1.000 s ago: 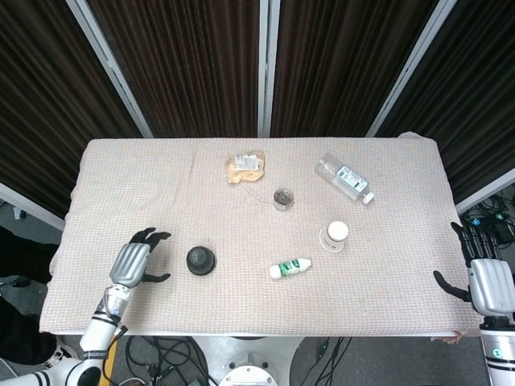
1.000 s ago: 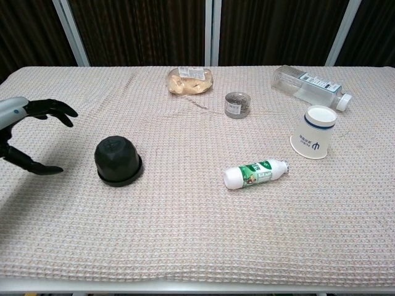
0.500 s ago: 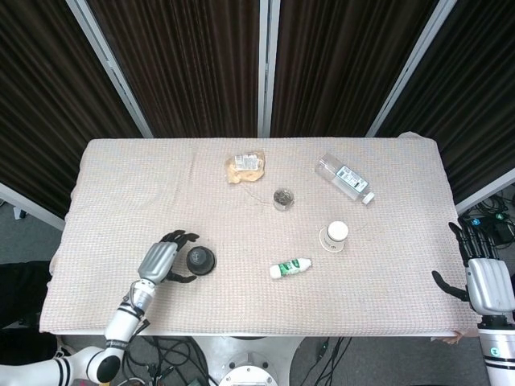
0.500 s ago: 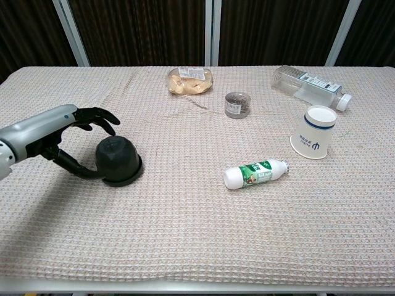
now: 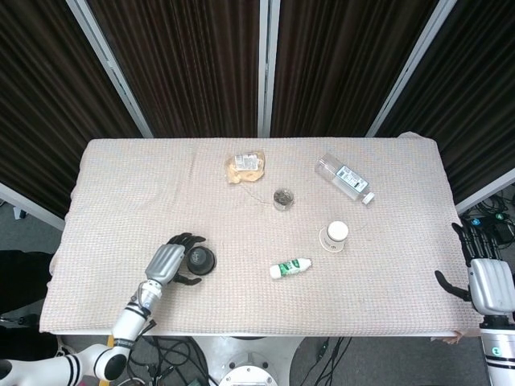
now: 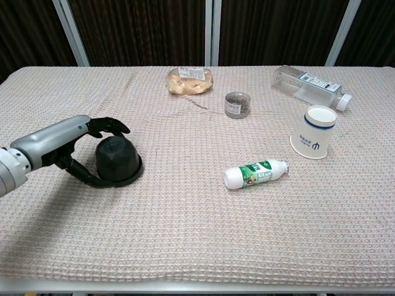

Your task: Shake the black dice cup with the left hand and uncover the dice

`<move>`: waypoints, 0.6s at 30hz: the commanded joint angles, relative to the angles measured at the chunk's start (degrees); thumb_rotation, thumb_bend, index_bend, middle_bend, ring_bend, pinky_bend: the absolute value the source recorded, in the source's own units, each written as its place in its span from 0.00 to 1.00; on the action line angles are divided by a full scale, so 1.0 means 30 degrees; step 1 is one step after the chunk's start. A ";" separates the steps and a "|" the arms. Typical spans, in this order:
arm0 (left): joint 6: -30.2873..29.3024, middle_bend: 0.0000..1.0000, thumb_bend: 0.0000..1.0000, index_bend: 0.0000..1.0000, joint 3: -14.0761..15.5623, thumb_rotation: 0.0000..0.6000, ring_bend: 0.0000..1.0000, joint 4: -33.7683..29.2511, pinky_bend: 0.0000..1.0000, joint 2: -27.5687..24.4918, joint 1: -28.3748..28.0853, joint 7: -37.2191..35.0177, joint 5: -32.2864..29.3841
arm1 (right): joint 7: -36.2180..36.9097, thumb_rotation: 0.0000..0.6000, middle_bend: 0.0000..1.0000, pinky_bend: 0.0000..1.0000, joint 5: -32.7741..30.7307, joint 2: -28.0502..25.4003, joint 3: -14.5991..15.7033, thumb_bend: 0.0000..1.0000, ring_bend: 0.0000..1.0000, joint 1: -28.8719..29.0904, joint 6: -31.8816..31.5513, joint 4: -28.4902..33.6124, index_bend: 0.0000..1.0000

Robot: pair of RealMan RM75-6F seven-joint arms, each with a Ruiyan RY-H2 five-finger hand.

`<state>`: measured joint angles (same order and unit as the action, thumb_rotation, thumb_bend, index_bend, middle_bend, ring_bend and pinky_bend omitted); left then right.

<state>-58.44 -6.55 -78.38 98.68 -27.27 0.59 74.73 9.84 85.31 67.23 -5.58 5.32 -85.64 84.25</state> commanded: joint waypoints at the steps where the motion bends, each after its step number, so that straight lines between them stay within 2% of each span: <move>1: -0.0049 0.20 0.00 0.18 0.0178 1.00 0.11 0.0285 0.18 0.0152 -0.0020 -0.0147 0.0154 | 0.0023 1.00 0.00 0.00 -0.0041 0.0027 -0.0036 0.16 0.00 -0.0011 -0.0025 -0.0049 0.00; 18: 0.0007 0.24 0.00 0.18 0.0314 1.00 0.13 0.2615 0.21 0.1240 -0.0351 -0.1219 0.0574 | 0.0265 1.00 0.00 0.00 -0.0170 0.0167 0.0005 0.16 0.00 -0.0048 0.0138 -0.0462 0.00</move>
<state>-58.41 -5.60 -70.60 102.33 -28.28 -2.99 76.39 10.61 84.81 67.72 -5.57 5.19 -85.23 82.89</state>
